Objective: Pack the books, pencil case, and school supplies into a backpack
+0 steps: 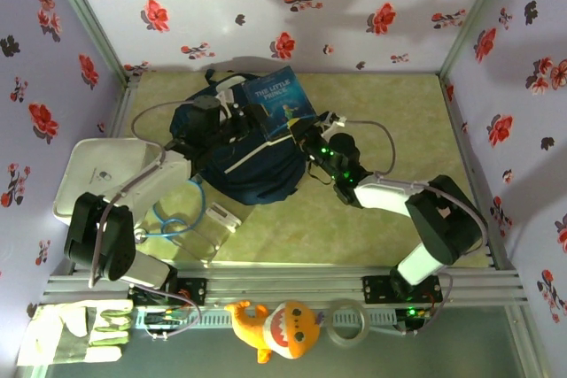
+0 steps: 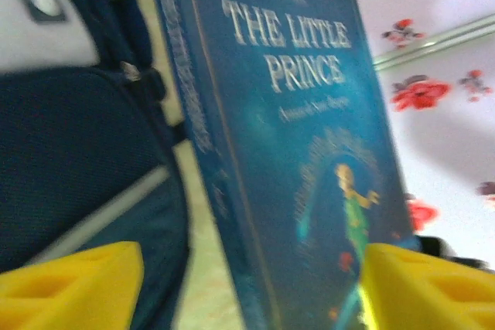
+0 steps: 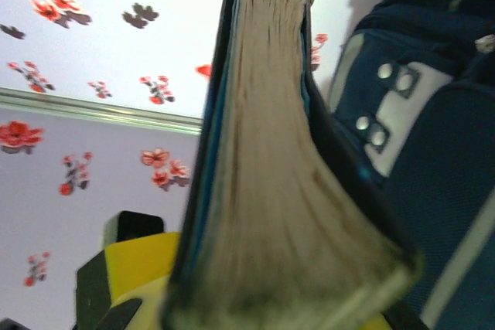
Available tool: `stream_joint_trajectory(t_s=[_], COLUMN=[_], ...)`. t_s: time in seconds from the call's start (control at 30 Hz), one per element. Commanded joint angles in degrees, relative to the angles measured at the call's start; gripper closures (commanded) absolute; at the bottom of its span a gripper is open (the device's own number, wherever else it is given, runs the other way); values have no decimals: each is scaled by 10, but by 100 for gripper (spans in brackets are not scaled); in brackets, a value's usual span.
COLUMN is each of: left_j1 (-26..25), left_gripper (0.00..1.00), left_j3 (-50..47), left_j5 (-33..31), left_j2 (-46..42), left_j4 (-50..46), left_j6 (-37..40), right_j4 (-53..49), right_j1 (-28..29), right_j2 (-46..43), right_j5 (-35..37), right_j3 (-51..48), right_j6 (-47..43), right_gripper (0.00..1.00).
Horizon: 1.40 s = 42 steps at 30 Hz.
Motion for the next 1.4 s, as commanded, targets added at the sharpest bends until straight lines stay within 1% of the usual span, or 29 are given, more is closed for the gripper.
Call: stream_joint_trajectory(t_s=[0.0, 0.03, 0.07, 0.2, 0.3, 0.4, 0.47, 0.6, 0.63, 0.77, 0.93, 1.13, 1.27, 1.37], left_j1=[17, 17, 17, 14, 3, -23, -48, -106, -119, -149, -168, -183, -195, -195], left_gripper=[10, 3, 0, 0, 0, 0, 0, 0, 1, 16, 30, 39, 42, 46], left_j3=[26, 30, 33, 48, 51, 68, 88, 131, 147, 220, 269, 307, 320, 328], left_j5=[-53, -63, -71, -97, -102, -127, -158, -223, -237, -250, -268, -327, -384, -408], left_j2=[-7, -9, -9, -11, -16, -6, 11, 60, 76, 150, 208, 263, 293, 309], left_j4=[-121, -144, -161, -225, -243, -270, -294, -338, -353, -431, -472, -499, -506, -510], left_j6=[131, 161, 197, 287, 346, 394, 423, 486, 504, 556, 581, 587, 599, 598], right_j4=[-19, -36, -50, -86, -146, -220, -268, -331, -341, -355, -364, -364, -363, -363], right_j1=[-2, -5, -9, -22, -31, -37, -41, -48, -49, -53, -58, -61, -63, -65], right_j2=[-50, -60, -71, -113, -153, -195, -224, -271, -281, -310, -324, -324, -323, -321], right_j5=[22, 21, 20, 26, 51, 86, 112, 151, 156, 156, 150, 148, 148, 148], right_j3=[-16, -21, -27, -47, -55, -57, -58, -62, -64, -73, -79, -81, -84, -86], right_j6=[-62, -71, -78, -107, -135, -161, -175, -193, -196, -213, -220, -218, -217, -215], right_gripper=[88, 88, 88, 88, 88, 88, 89, 89, 89, 88, 87, 87, 87, 86])
